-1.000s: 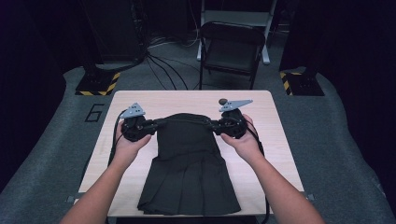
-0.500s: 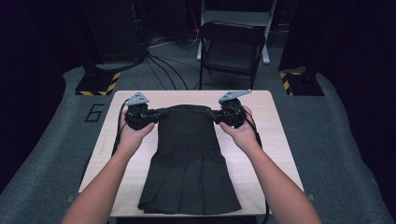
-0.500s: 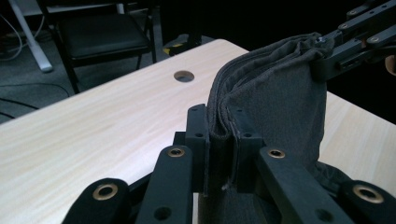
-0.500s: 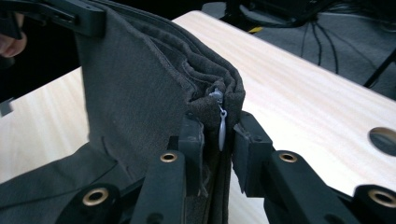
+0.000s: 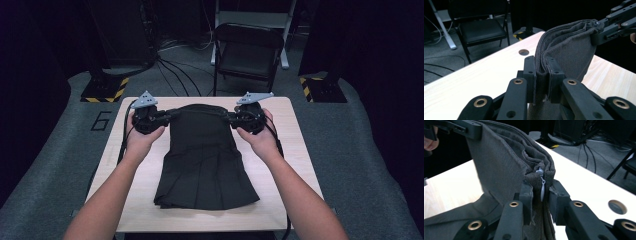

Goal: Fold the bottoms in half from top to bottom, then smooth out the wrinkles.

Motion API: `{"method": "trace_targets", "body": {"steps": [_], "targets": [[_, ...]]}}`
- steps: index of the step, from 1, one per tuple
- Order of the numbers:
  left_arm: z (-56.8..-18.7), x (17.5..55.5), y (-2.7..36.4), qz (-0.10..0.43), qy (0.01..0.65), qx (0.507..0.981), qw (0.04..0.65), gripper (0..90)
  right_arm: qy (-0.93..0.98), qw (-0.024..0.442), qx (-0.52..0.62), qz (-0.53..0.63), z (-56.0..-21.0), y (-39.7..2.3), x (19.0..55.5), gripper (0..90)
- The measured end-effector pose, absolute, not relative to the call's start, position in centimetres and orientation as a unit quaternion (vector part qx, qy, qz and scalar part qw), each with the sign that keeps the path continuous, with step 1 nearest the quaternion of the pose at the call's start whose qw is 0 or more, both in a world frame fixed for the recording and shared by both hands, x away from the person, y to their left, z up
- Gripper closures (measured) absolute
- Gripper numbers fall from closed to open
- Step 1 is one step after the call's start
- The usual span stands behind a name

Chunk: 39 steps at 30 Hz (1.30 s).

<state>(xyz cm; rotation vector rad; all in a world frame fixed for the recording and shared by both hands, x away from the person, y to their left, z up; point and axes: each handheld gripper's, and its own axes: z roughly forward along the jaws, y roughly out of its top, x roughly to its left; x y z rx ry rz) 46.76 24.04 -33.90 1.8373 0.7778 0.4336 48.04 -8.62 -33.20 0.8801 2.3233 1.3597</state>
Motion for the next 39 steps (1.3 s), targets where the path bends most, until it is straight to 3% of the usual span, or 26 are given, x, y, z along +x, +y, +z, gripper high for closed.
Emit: {"method": "trace_targets", "body": {"steps": [11, 39], "targets": [[-36.1, 44.7, 24.8, 0.158, 0.31, 0.776, 0.526, 80.4, 0.825, 0.128, 0.285, 0.472, -35.2, -8.9, 45.6, 74.1], [-37.1, 41.0, 24.8, 0.136, 0.281, 0.786, 0.533, 80.4, 0.834, 0.099, 0.266, 0.474, -36.4, -10.1, 42.3, 74.2]]}}
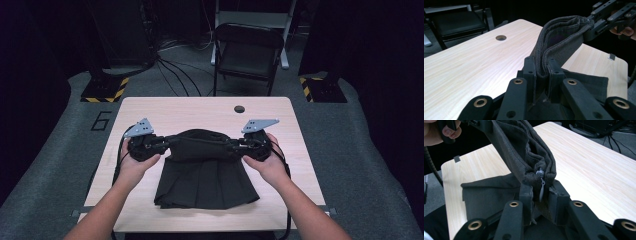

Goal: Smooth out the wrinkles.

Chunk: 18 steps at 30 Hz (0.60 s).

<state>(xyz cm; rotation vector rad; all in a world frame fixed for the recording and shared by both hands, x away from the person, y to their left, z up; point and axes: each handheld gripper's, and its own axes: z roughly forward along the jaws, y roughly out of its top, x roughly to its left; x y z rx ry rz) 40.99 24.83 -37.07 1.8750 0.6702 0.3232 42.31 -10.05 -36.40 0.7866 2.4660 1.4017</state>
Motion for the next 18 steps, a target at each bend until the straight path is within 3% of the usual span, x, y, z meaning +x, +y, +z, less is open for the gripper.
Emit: {"method": "trace_targets", "body": {"steps": [18], "targets": [[-40.7, 37.7, 25.2, 0.099, 0.28, 0.792, 0.534, 80.4, 0.843, 0.075, 0.258, 0.465, -39.5, -10.3, 39.7, 75.0]]}}
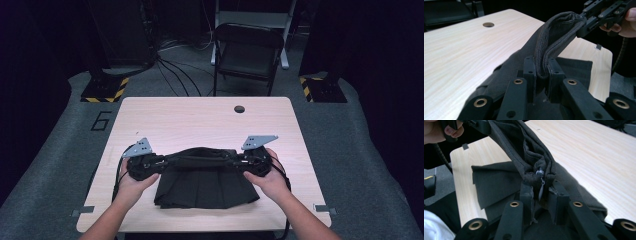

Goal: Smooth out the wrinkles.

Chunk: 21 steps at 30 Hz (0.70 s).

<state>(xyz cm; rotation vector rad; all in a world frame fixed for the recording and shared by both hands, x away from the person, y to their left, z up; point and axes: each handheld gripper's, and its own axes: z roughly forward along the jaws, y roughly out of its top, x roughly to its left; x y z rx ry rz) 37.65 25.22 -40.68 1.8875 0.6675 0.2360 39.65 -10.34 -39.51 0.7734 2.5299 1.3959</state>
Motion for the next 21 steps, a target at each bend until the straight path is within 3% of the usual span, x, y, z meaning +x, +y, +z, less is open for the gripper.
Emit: {"method": "trace_targets", "body": {"steps": [21], "targets": [[-44.7, 34.8, 24.8, 0.066, 0.284, 0.811, 0.507, 80.4, 0.863, 0.06, 0.251, 0.434, -43.6, -10.7, 36.6, 77.7]]}}
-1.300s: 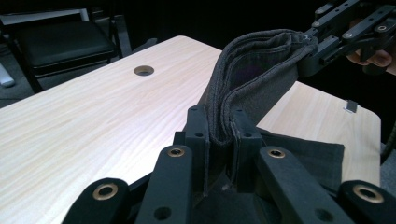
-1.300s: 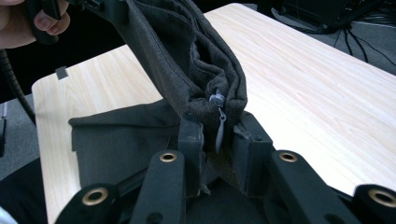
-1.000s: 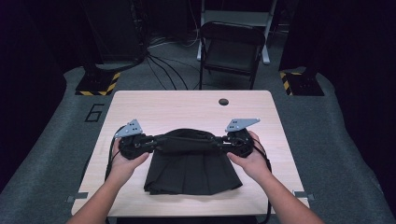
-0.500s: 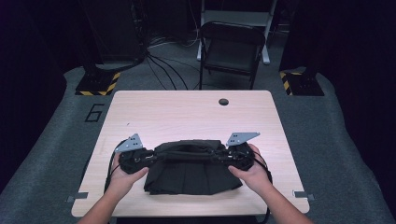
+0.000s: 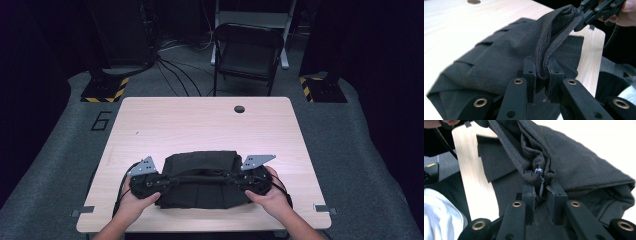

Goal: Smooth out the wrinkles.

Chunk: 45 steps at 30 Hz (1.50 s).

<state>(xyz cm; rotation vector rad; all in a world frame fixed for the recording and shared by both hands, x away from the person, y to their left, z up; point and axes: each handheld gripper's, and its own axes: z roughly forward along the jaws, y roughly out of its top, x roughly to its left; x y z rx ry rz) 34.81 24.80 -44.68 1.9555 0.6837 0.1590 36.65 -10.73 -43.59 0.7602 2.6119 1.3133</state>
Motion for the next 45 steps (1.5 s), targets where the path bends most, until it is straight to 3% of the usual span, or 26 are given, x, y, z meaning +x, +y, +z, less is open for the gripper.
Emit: {"method": "trace_targets", "body": {"steps": [15, 25, 35, 45], "targets": [[-48.5, 34.7, 24.4, 0.032, 0.297, 0.829, 0.473, 80.2, 0.882, 0.049, 0.258, 0.391, -47.4, -10.4, 36.1, 79.1], [-48.9, 34.4, 24.3, 0.019, 0.303, 0.829, 0.47, 77.8, 0.883, 0.034, 0.269, 0.383, -48.2, -10.6, 36.0, 78.2], [-47.2, 33.7, 25.0, 0.014, 0.315, 0.799, 0.512, 55.8, 0.86, 0.013, 0.272, 0.43, -46.5, -12.1, 35.6, 57.2], [-46.6, 34.3, 24.7, 0.039, 0.321, 0.798, 0.508, 46.3, 0.826, 0.008, 0.281, 0.488, -44.5, -13.3, 36.1, 55.1]]}}
